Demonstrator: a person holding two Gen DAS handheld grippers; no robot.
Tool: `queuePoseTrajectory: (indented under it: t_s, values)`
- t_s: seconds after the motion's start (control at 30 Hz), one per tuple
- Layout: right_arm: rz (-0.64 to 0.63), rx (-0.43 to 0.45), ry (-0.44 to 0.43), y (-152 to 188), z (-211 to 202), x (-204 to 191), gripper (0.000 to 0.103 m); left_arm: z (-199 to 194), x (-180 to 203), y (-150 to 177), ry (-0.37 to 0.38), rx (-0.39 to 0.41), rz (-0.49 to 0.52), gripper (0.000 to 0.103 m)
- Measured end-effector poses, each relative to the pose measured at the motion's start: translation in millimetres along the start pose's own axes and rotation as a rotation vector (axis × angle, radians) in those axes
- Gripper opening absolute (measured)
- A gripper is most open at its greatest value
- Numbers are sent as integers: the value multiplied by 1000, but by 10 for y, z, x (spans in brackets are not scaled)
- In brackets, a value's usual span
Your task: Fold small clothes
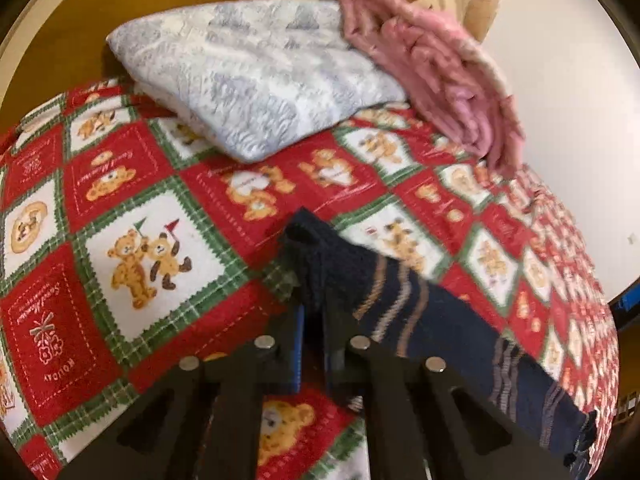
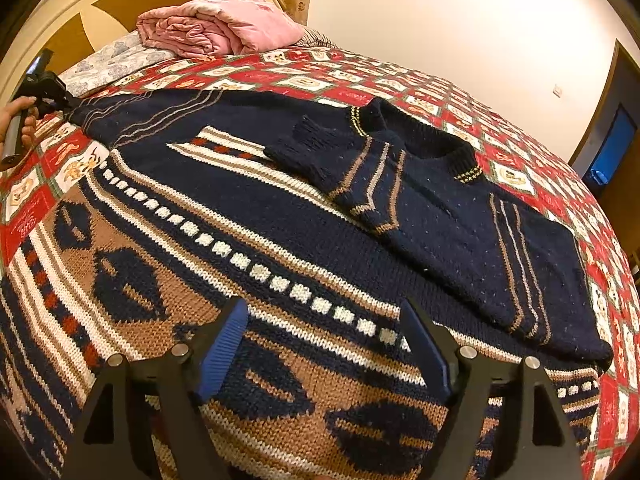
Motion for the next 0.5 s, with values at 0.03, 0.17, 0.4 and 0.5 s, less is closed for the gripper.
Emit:
queuePoseTrajectory:
  t_s: [0.03,0.17,0.4,0.5]
  values:
    - [0,0,0,0,-1,0,79,-59,33,6,18,8,-5,7]
    - [0,12,8,-6,-33,-2,79,-350,290,87,135,-2,2,7]
    - [90,78,-68,31,-367,92,79,-1017,1064,281,364,-14,74,7]
    - [103,90,-86,106,-530,162,79,-1259,1417,403,436,-16,93,7]
Point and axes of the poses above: each gripper's, at about its wrist camera, not at the fingertips, and z roughly the way its jaws point, x to its right, y to its underside, the point moved 3 cm from there along z, roughly the way its jaws point, and after that the axes turned 3 degrees about x, right-handed, at the moved point
